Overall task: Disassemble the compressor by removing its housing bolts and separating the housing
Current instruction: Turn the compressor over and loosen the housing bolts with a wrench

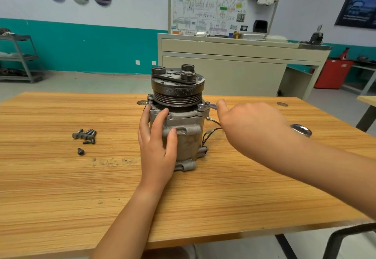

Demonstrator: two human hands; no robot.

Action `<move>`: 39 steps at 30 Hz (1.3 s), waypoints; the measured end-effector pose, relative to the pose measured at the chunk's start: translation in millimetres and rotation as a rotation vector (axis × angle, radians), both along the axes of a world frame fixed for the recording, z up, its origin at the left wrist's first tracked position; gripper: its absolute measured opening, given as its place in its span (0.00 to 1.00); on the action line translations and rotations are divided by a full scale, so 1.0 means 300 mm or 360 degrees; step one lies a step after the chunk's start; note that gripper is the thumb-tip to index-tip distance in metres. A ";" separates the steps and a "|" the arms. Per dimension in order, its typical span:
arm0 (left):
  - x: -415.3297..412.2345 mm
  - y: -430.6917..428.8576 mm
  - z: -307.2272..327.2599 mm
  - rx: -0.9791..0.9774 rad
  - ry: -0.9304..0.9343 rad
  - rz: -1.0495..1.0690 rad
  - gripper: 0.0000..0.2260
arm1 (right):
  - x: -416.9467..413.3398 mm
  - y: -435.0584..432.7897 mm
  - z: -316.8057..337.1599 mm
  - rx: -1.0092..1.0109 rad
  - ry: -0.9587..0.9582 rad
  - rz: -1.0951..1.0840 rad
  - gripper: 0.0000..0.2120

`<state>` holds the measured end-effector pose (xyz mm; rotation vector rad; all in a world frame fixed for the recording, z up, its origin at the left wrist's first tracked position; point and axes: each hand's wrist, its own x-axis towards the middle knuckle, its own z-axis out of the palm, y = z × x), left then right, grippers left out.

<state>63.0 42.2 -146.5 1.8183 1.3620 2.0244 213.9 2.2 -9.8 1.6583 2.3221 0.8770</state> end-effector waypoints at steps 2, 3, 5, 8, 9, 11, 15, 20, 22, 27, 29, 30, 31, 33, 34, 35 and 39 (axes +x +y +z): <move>0.001 0.002 -0.001 -0.0003 -0.0001 0.0007 0.17 | -0.006 -0.003 0.007 0.0001 -0.0048 -0.0022 0.30; 0.001 0.003 -0.001 -0.0007 0.0000 0.0012 0.17 | -0.015 -0.004 0.002 0.0003 -0.0061 -0.0006 0.30; 0.001 0.003 0.000 -0.0007 0.0007 0.0022 0.17 | -0.030 -0.006 -0.007 0.0036 -0.0109 0.0038 0.30; -0.002 0.002 0.002 -0.0001 0.0004 0.0017 0.17 | 0.001 0.031 0.008 0.0095 -0.0255 0.0164 0.24; -0.002 0.000 0.002 -0.0007 0.0005 0.0016 0.17 | 0.025 0.052 0.025 0.0090 -0.0260 0.0223 0.21; -0.002 -0.003 0.005 -0.0014 0.0002 0.0009 0.17 | 0.083 0.108 0.055 0.0076 -0.0214 0.0387 0.19; -0.001 -0.004 0.010 -0.0014 0.0008 0.0020 0.17 | 0.172 0.217 0.043 0.0046 -0.0271 0.0579 0.23; 0.000 -0.004 0.008 -0.0003 0.0021 0.0027 0.17 | 0.202 0.357 -0.014 0.0295 0.0142 0.1090 0.21; 0.000 -0.005 0.008 -0.0003 0.0031 0.0026 0.17 | 0.158 0.403 -0.050 0.0471 0.0291 0.1202 0.14; 0.001 -0.010 0.012 -0.0037 0.0010 0.0010 0.16 | 0.100 0.408 -0.126 0.0644 0.0776 0.1108 0.04; 0.001 -0.011 0.013 -0.0027 0.0014 -0.0002 0.16 | 0.118 0.353 -0.127 0.0685 0.1109 0.1040 0.08; 0.000 -0.011 0.013 -0.0023 0.0019 0.0002 0.17 | 0.127 0.312 -0.122 0.0665 0.1237 0.1002 0.11; 0.000 -0.011 0.012 -0.0026 0.0023 0.0009 0.17 | 0.138 0.266 -0.116 0.0642 0.1289 0.0981 0.14; 0.002 -0.009 0.011 -0.0030 0.0022 0.0019 0.17 | 0.161 0.179 -0.103 0.0565 0.1145 0.0925 0.16; 0.002 -0.008 0.010 -0.0028 0.0018 0.0020 0.17 | 0.170 0.141 -0.094 0.0443 0.1001 0.0824 0.17; 0.003 -0.007 0.009 -0.0025 0.0015 0.0023 0.17 | 0.174 0.109 -0.084 0.0290 0.0843 0.0672 0.18; 0.002 -0.009 0.011 -0.0018 0.0012 0.0021 0.17 | 0.173 0.069 -0.076 0.0092 0.0603 0.0369 0.21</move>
